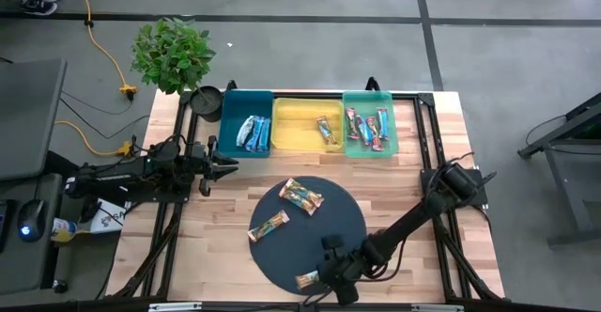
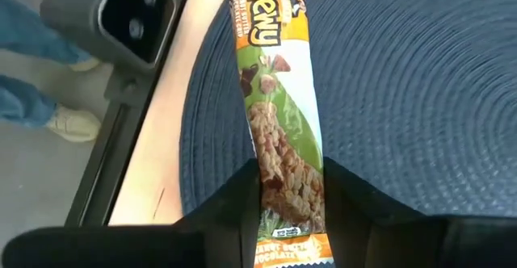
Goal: Pick and place Granola Bars by type
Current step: Put the yellow granola bar into the yellow bin
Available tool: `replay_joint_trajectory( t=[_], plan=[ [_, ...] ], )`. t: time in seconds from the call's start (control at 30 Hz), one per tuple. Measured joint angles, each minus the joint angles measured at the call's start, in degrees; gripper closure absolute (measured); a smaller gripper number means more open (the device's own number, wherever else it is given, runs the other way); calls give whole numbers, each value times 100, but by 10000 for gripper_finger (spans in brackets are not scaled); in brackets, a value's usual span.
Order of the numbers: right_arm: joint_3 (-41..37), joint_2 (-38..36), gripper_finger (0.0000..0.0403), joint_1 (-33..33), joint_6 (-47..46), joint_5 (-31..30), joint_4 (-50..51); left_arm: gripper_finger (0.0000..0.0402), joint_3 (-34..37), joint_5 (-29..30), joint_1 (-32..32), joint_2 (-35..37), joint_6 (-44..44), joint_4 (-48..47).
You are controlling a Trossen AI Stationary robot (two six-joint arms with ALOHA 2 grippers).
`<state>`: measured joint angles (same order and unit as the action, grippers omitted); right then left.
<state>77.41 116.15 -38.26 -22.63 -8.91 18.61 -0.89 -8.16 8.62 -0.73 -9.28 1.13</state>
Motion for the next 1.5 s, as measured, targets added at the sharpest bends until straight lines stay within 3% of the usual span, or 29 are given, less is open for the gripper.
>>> replay_joint_trajectory(
  t=[0.3, 0.63, 1.17, 1.5],
  plan=[
    [0, -385, 311, 145, 90, -174, -503, 319, 0, 15, -2, 2, 0, -2],
    [2, -1320, 311, 462, 510, -355, -1355, 319, 0, 24, -1, 1, 1, 0],
    [13, -3260, 312, 971, 2035, -1412, -2176, 319, 0, 37, -2, 0, 2, -2],
    [15, -3609, 313, 1181, 2675, -2278, -2231, 319, -1, 35, -1, 1, 1, -2]
  ],
)
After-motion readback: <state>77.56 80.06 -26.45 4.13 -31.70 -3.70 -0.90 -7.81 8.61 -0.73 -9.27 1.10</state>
